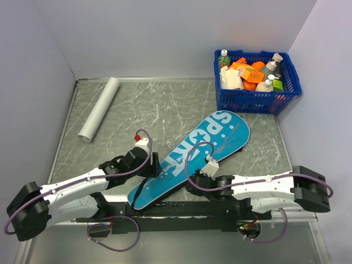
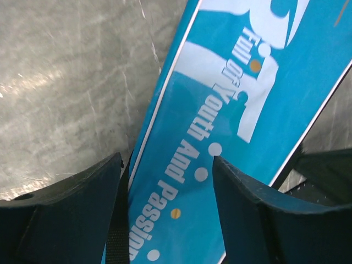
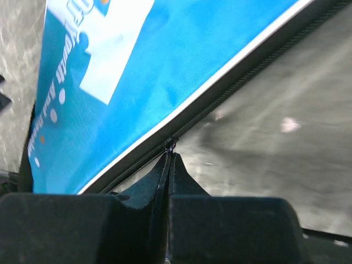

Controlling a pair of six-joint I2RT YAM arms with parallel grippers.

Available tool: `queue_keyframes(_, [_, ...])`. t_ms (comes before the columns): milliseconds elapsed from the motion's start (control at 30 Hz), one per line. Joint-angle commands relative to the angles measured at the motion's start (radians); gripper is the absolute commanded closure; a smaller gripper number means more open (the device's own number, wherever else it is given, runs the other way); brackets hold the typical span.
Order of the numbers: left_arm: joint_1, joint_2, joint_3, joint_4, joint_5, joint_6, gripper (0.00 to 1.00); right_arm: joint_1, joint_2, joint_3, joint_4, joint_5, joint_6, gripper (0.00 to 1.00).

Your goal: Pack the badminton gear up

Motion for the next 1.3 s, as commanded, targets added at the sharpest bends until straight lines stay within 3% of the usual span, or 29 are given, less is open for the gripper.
queue_keyframes(0, [-0.029,0.028,-0.002,0.014,0.062,0.011,0.27,-0.005,-0.108,-0.03,-0.099,0.076,0.078,1.0])
queue_keyframes(167, [-0.105,0.095,-0.011,0.089,0.082,0.026,0.26,-0.002,-0.184,-0.063,-0.134,0.068,0.065,1.0])
queue_keyframes(367, [-0.131,0.21,-0.01,0.129,0.059,0.028,0.34,0.021,-0.119,-0.011,-0.075,0.006,-0.06,1.0])
queue_keyframes(400, [-0.132,0.23,-0.01,0.138,0.062,0.028,0.37,0.027,-0.076,0.006,-0.056,-0.005,-0.101,1.0])
queue_keyframes(533, [-0.135,0.276,0.009,0.141,0.061,0.018,0.65,0.069,0.033,0.115,-0.018,-0.071,-0.199,1.0])
queue_keyframes(700, [-0.135,0.302,0.021,0.165,0.065,0.02,0.76,0.125,0.141,0.241,0.002,-0.111,-0.328,1.0])
queue_keyframes(1100, [-0.135,0.327,0.049,0.244,0.107,0.043,0.78,0.175,0.389,0.488,0.093,-0.33,-0.561,1.0])
queue_keyframes(1267, [-0.135,0.338,0.05,0.297,0.142,0.057,0.79,0.176,0.45,0.522,0.214,-0.436,-0.636,1.0])
